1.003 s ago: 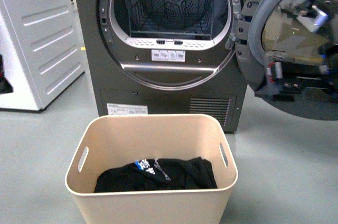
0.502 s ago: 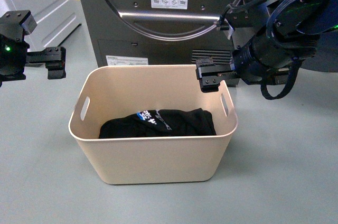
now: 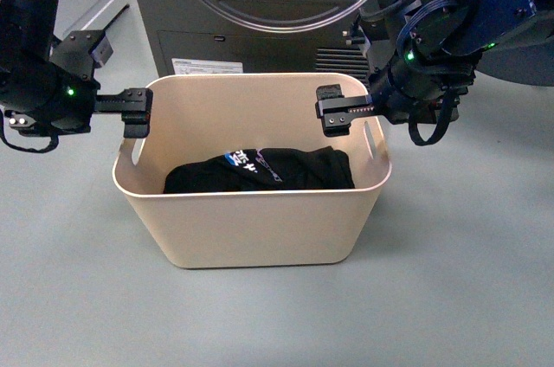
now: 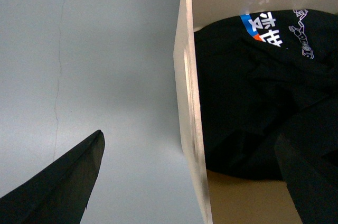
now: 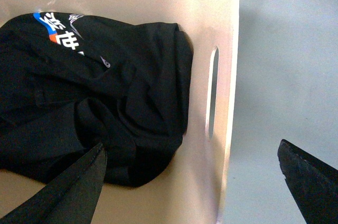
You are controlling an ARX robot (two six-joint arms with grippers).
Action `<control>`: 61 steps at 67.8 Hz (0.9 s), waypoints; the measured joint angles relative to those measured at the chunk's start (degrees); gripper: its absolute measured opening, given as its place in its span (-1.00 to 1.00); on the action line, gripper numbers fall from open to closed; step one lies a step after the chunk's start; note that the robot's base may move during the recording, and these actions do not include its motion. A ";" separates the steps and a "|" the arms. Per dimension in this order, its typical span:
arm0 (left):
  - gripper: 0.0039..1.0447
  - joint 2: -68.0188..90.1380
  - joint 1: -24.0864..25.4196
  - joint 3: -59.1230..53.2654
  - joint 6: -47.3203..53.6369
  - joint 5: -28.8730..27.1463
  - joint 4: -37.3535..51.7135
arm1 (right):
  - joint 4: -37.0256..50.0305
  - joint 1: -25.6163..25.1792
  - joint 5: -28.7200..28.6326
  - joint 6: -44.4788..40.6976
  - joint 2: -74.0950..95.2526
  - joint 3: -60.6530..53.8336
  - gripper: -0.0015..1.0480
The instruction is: Move hamper under clothes hanger
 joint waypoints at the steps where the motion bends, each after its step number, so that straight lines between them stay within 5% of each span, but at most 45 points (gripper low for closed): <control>1: 0.88 0.22 -0.02 0.07 0.00 0.00 0.04 | 0.00 -0.04 0.04 0.00 0.17 0.09 0.85; 50: 0.88 8.26 0.28 6.19 0.13 -0.42 1.97 | -1.03 -0.96 2.93 0.59 10.88 8.37 0.85; 61: 0.44 8.37 0.26 6.23 0.37 -2.01 2.99 | -1.90 -0.61 5.09 0.72 12.13 9.70 0.39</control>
